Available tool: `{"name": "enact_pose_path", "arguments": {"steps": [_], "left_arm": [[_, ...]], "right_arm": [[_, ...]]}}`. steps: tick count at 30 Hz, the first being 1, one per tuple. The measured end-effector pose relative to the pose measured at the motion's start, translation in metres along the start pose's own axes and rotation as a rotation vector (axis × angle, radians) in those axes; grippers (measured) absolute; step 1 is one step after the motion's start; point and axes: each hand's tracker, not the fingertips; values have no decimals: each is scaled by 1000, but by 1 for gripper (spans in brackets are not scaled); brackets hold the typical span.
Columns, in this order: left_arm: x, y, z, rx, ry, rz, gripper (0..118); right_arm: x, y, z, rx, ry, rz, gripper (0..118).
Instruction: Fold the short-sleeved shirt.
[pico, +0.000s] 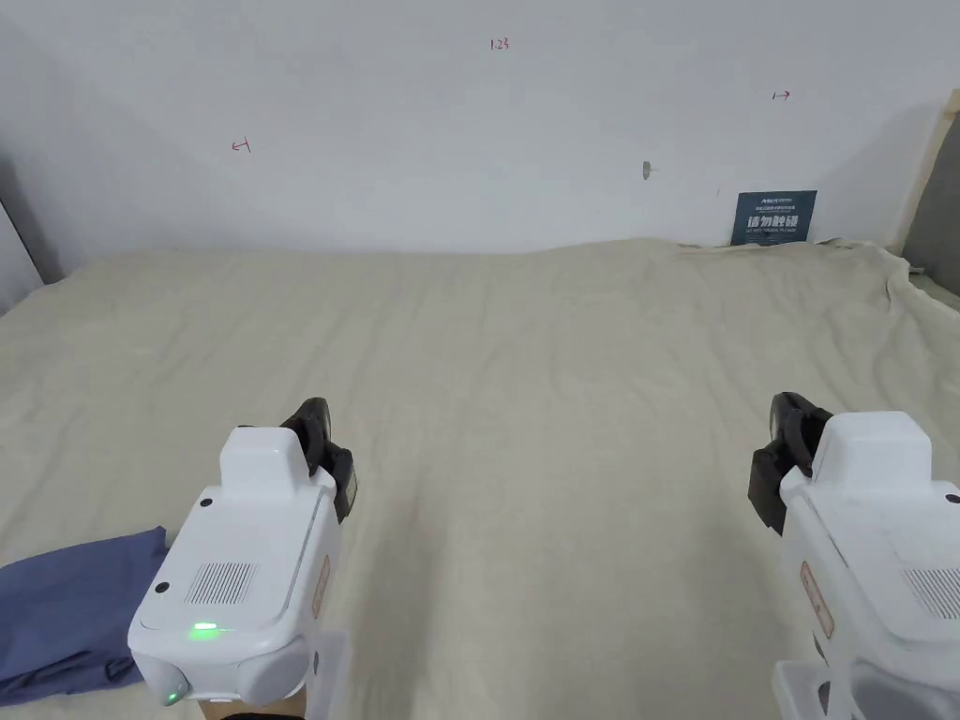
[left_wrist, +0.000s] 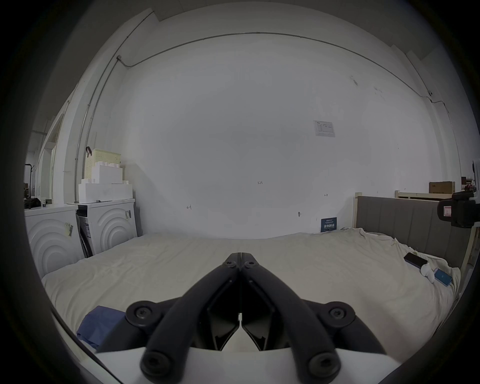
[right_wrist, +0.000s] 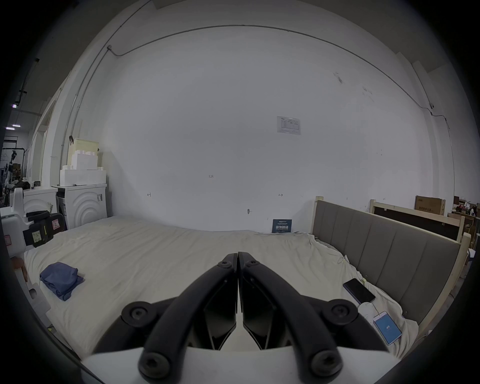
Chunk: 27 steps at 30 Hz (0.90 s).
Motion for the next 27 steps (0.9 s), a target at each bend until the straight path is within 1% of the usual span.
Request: {"name": "enact_pose_path", "arguments": {"steps": [12,14,15,16,17,18,19,20,21,22,23,24,25,26,27], "left_arm": [[-4,-2,1,3,5,19,0],[-5,-3,0,-2,9,24,1],[-6,-3,0,-2,14,28,9],[-7,-4,-1,-2,12,40,19],[-9,-4,-1,-3,18,54,36],[-11,-4,-2,-6,14,69,64],[-12,-4,-3,-14,16,80,79],[-13,-5,-5,-21,22,85,92],[-14,-5,-6,-22,23,89,100],[-16,-6,-6,-20,25,93,103],[-17,-6,-6,-21,28,96,103],[-18,-6,-6,-19,28,100,112],[-19,-6,-5,-14,26,104,115],[-19,-6,-4,-9,29,105,116],[-19,-5,-4,-8,30,105,116]], "right_arm": [[-1,0,-1,5,-7,4,0],[0,0,-1,5,-9,-2,2],[0,0,-1,4,-10,-4,10],[0,0,-1,2,-12,-7,23],[0,0,-1,1,-13,-10,42],[1,0,-1,1,-14,-12,70],[1,1,-1,-4,-11,-12,85],[1,1,-2,-7,-14,-10,94],[1,1,-2,-5,-20,-9,96],[1,1,-2,-1,-28,-5,97],[1,1,-2,4,-27,-4,97],[2,1,-2,5,-26,-5,97],[3,1,-2,4,-22,-10,99],[3,1,-2,1,-18,-15,103],[4,1,-3,2,-18,-19,112]]}}
